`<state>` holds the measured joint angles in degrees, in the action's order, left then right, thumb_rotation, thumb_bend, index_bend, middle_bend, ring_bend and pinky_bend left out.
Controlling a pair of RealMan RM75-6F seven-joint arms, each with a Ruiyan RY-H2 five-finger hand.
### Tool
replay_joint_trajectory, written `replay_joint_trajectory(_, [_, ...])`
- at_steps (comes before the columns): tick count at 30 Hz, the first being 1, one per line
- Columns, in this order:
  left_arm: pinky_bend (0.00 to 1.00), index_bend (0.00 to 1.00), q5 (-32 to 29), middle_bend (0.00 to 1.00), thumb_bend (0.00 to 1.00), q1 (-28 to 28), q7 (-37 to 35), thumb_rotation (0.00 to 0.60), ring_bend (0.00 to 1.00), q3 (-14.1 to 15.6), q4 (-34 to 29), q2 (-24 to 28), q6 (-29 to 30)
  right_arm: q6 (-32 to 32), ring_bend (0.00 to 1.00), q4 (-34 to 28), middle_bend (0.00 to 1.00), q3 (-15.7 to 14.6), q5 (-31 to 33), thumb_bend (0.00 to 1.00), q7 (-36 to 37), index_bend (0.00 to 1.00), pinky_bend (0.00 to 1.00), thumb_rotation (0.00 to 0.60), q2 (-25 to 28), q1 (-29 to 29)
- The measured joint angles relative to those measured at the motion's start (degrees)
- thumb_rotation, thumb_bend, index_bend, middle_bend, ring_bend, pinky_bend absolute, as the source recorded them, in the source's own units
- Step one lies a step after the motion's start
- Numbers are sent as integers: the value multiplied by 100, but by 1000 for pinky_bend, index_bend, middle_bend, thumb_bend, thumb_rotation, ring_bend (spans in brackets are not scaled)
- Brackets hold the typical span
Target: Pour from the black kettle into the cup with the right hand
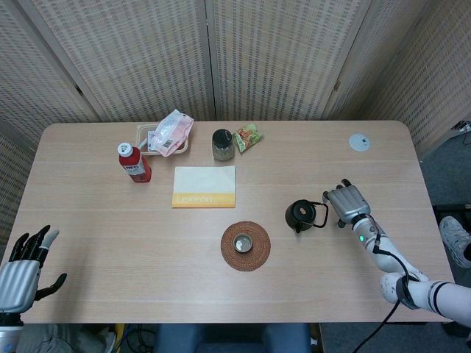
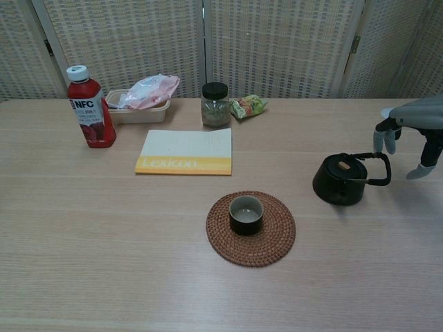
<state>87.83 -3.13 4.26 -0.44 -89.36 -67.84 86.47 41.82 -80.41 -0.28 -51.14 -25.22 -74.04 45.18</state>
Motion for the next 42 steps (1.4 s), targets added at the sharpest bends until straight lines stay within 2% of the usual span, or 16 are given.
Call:
replay_joint_trajectory(15, [12, 87, 12, 30, 254, 9, 4, 600, 102, 13, -7, 3, 4, 65, 231, -381, 366, -129, -358, 0, 170, 334, 125, 600, 87, -181])
replay_joint_trajectory(22, [12, 87, 24, 30, 255, 31, -27, 600, 102, 22, 7, 12, 36, 263, 231, -709, 366, -250, -743, 0, 200, 334, 125, 600, 97, -344])
replay_joint_trajectory(28, [12, 87, 43, 30, 254, 53, -70, 600, 102, 37, 25, 22, 66, 481, 231, -774, 368, -262, -827, 1, 110, 334, 124, 600, 84, -444])
replay_joint_trajectory(36, [12, 87, 71, 30, 254, 90, -138, 600, 102, 45, 48, 49, 127, 933, 232, -1089, 376, -163, -870, 52, 23, 334, 125, 600, 272, -585])
replay_joint_trajectory(42, [12, 87, 140, 30, 254, 93, -165, 600, 102, 57, 43, 48, 168, 1277, 232, -1525, 376, -160, -1412, 105, 70, 334, 125, 600, 434, -743])
